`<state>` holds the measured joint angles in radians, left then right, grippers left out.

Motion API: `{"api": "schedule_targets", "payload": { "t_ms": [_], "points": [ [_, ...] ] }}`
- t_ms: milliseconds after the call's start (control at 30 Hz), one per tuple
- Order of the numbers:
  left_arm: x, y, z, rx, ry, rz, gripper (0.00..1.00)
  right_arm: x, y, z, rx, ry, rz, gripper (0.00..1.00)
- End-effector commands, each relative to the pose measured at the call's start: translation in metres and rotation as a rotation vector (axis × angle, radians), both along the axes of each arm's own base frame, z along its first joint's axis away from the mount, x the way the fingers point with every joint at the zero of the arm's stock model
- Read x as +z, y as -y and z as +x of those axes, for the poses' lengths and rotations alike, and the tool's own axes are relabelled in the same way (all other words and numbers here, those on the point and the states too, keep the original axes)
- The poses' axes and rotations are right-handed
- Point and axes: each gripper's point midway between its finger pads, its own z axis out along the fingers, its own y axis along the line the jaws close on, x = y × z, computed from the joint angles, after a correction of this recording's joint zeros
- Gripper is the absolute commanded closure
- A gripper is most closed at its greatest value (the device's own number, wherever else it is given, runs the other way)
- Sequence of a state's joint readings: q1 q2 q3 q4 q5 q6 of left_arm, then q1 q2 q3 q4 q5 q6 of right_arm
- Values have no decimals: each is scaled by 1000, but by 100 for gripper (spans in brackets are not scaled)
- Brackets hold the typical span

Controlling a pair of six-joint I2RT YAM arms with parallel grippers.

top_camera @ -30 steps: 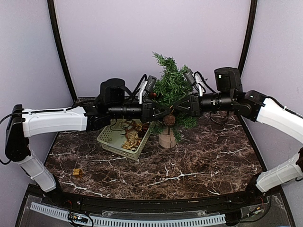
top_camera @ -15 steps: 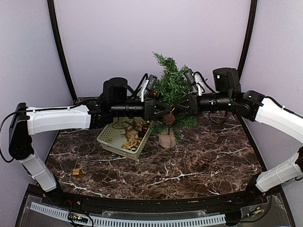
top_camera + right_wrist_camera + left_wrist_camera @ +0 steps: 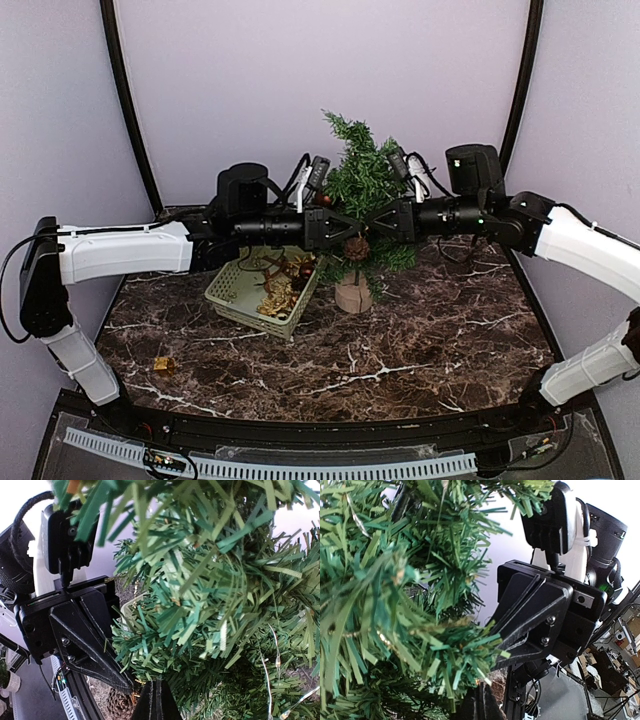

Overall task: Decorate the small christmas tree
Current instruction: Hang the ornament pinecone on the branch.

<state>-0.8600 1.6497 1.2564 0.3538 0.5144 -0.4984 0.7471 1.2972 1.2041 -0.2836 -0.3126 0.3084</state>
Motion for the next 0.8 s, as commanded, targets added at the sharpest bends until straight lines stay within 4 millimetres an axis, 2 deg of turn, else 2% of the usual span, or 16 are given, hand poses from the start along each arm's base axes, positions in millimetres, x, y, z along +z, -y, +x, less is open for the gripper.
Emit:
{"api": "schedule_targets", "payload": {
  "t_ms": [0,400,767],
  "points": [
    [31,-1,-5,-34,52,-83,100,29,2,2,-21,63,63,100],
    [28,-6,-1,1,41,-79,100,33,5,3,-38,73,72,100],
    [13,-8,11,33,-22,-58,100,20,5,10,-69,45,32,100]
  ]
}}
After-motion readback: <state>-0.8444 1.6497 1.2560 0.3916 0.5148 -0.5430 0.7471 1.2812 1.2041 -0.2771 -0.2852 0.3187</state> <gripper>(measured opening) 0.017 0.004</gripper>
